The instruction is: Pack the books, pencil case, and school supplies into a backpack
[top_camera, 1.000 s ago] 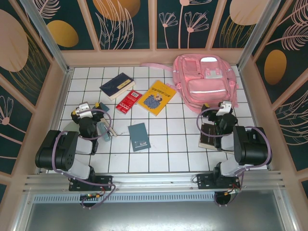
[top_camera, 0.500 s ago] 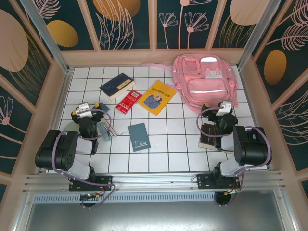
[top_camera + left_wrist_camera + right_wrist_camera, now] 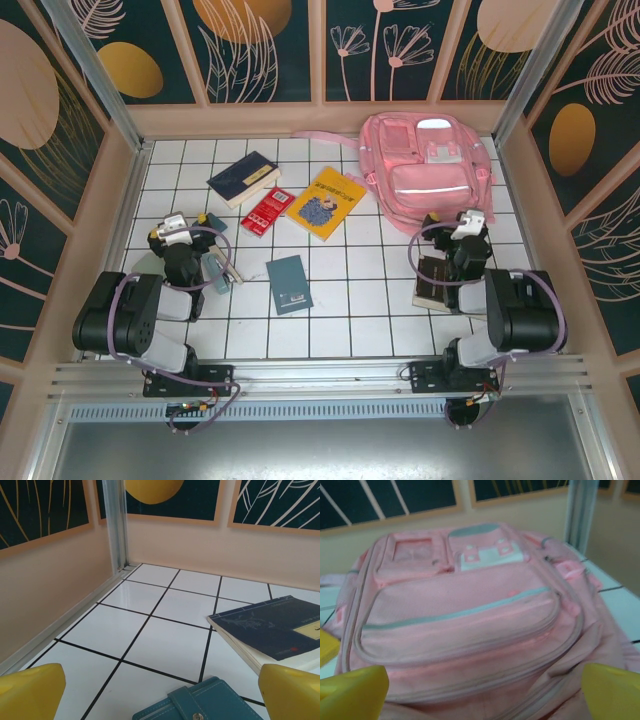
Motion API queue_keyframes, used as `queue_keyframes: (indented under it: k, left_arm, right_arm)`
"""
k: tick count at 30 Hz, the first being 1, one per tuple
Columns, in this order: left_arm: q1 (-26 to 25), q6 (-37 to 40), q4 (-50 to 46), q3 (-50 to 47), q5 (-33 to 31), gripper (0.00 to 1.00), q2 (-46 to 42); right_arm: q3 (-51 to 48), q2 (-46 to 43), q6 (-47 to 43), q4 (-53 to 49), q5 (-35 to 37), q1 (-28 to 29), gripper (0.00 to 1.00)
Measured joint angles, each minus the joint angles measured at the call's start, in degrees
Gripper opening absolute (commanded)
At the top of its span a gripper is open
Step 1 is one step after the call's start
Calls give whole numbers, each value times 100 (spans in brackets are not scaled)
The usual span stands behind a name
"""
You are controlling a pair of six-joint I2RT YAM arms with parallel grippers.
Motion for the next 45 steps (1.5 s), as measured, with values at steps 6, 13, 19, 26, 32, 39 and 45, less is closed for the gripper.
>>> queue_keyframes:
  k: [6, 13, 19, 26, 32, 39, 45]
  left_arm:
    - [0, -48, -1180, 407, -140, 99, -697]
    - [0, -1390, -4830, 3097, -684, 99, -1652]
    - [0, -2509, -6387, 3613, -68, 99, -2061]
    - [-11, -3318, -6760, 2894, 1204, 98, -2190]
    - [-494, -3569, -6714, 2629, 1749, 98, -2205]
    - [-1318, -3589, -6382, 2566, 2052, 98, -1985]
    - [-1934, -3528, -6260, 2557, 2072, 98, -1633]
  right_arm:
    - [205, -1526, 756, -1298, 684, -59, 99]
    - [516, -2328, 2264, -2476, 162, -468, 99]
    - [833, -2328, 3119, -2809, -1032, -621, 99]
    - [1388, -2092, 3257, -3571, -1530, -188, 99]
    - [1462, -1902, 3150, -4192, -1401, 22, 99]
    - [1976, -1102, 3029, -4907, -837, 22, 99]
    - [2581, -396, 2946, -5628, -144, -138, 94]
